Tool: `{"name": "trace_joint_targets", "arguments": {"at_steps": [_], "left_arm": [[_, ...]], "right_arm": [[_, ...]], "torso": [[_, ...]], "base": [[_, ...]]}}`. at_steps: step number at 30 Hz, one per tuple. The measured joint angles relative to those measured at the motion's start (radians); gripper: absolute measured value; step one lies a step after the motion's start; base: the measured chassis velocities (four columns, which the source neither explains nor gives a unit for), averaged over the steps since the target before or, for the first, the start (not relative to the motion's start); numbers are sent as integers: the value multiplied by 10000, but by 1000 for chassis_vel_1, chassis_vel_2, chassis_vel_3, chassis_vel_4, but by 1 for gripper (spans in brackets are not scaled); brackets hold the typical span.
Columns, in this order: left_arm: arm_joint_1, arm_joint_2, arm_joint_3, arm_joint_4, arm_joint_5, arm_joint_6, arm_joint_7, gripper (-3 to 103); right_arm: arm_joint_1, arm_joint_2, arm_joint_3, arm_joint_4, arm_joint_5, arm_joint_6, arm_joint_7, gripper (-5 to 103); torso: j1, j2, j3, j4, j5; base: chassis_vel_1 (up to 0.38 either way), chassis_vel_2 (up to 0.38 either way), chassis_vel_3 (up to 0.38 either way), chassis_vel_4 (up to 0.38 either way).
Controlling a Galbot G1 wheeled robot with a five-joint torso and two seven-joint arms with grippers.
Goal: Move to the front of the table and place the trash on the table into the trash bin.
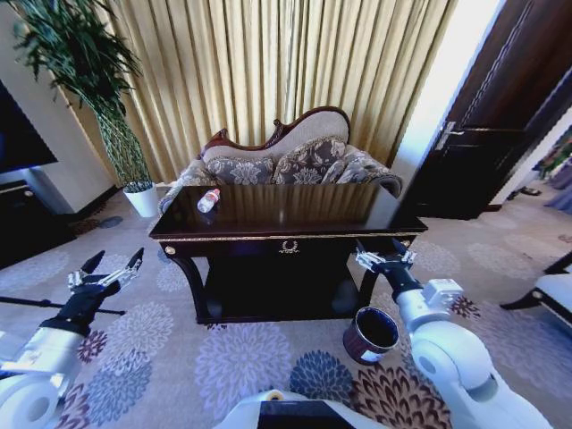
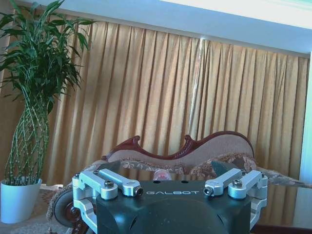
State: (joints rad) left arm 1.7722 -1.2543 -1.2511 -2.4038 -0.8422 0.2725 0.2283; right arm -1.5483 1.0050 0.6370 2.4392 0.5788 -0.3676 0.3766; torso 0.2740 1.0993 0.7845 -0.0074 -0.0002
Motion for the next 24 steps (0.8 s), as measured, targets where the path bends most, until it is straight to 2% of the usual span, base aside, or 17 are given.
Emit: {"name": "trace_joint_targets", "arguments": {"at_steps": [24], "left_arm": [[-17, 8, -37, -48, 10, 12, -12, 100]], "right_arm": [[-2, 9, -182, -6, -73, 28, -31, 100]], "torso": [[1, -1, 1, 0, 0]], "base": [[-46, 44, 46, -47]]}}
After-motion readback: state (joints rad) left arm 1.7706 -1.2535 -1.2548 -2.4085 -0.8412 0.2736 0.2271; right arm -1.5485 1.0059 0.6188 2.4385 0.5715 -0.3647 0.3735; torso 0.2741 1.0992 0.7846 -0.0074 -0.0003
